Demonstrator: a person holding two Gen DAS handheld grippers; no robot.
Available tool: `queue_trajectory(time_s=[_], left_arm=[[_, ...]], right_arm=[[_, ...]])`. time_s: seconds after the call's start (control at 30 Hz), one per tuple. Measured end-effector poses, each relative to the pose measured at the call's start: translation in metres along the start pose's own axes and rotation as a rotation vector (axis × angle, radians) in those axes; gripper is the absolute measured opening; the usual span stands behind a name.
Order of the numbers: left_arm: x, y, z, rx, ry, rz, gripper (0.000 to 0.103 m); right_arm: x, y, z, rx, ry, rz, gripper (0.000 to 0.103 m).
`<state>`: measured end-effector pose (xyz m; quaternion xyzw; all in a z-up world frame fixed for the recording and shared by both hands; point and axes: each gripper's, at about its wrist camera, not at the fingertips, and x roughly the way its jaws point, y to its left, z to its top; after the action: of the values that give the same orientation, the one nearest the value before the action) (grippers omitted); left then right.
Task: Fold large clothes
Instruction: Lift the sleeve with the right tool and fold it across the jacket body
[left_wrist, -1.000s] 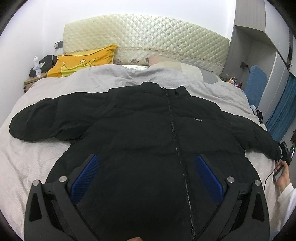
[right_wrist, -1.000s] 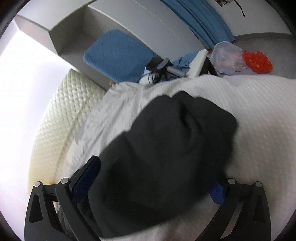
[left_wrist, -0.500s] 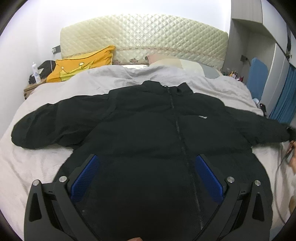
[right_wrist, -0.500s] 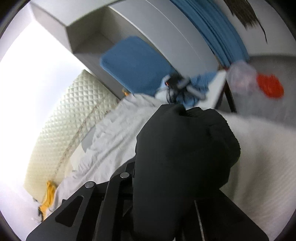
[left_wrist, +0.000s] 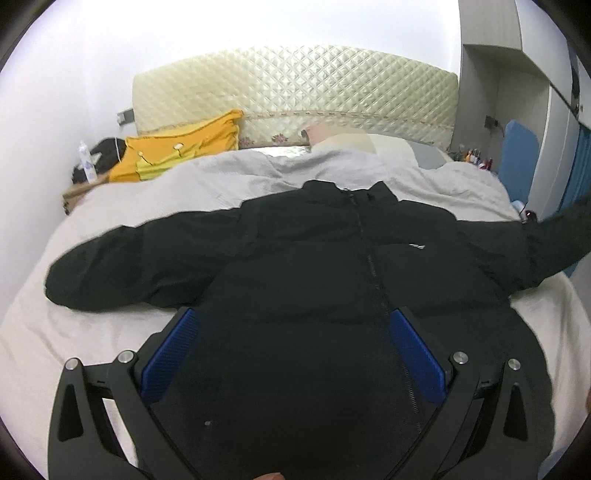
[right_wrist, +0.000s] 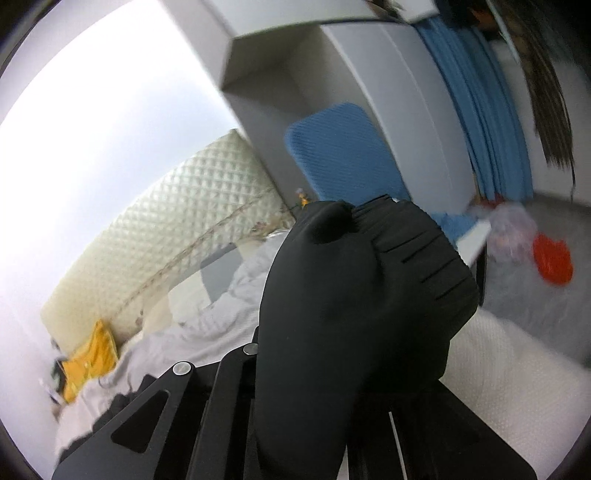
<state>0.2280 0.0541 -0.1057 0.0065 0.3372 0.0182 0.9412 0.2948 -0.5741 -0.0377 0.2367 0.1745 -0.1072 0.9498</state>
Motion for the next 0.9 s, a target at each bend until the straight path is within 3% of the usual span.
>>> queue_trajectory(time_s=[0.13,0.4,0.7,0.9], left_arm=[[-0.005,-0.001,0.001,0.060,-0.050,0.062,0.103],[-0.005,0.024,-0.005,0.061,-0.027,0.057,0.103],[-0.017,0.067,-0.009,0.053,-0.054,0.120,0.103],[-0.022,0.099,-0.013,-0.008,-0.082,0.142,0.103]], right_arm=[[-0.023,0.069,0.017,-0.090,-0.035,0.042,0.006],[-0.044,0.222,0.006,-0.322,-0.068,0.140,0.007],[-0.033,0.364,-0.056,-0.453,-0.013,0.300,0.007],[-0.020,0.433,-0.129,-0.582,0.047,0.372,0.009]])
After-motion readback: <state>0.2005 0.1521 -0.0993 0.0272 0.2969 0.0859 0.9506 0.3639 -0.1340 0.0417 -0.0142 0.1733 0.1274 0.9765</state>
